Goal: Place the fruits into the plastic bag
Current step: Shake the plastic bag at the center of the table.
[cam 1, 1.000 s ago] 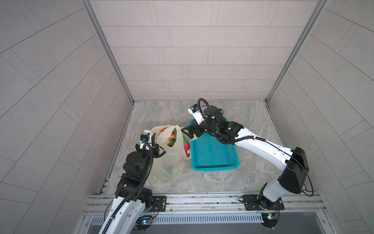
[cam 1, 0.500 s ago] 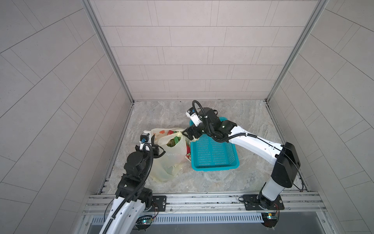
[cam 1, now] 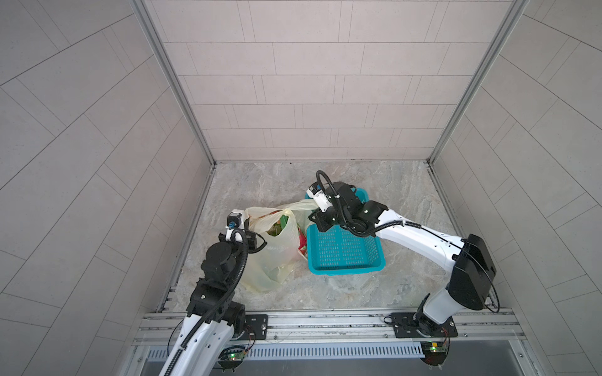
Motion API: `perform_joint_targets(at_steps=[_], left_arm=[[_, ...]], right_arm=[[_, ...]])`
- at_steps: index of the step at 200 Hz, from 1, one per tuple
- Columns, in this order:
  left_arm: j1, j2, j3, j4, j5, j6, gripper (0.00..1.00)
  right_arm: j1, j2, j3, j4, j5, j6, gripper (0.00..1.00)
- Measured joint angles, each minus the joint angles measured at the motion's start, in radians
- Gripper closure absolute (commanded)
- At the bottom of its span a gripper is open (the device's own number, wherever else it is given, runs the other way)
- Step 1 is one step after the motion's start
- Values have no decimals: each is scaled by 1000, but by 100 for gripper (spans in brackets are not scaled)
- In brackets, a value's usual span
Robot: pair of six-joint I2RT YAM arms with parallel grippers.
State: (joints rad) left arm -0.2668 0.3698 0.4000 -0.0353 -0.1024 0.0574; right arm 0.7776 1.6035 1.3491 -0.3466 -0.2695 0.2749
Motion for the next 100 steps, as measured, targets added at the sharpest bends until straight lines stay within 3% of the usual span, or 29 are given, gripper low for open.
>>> perform_joint_targets(at_steps=[100], left_arm=[[0, 26, 3, -37, -263, -161, 100]], right_arm=[[3, 94, 418, -27, -140, -2, 100]])
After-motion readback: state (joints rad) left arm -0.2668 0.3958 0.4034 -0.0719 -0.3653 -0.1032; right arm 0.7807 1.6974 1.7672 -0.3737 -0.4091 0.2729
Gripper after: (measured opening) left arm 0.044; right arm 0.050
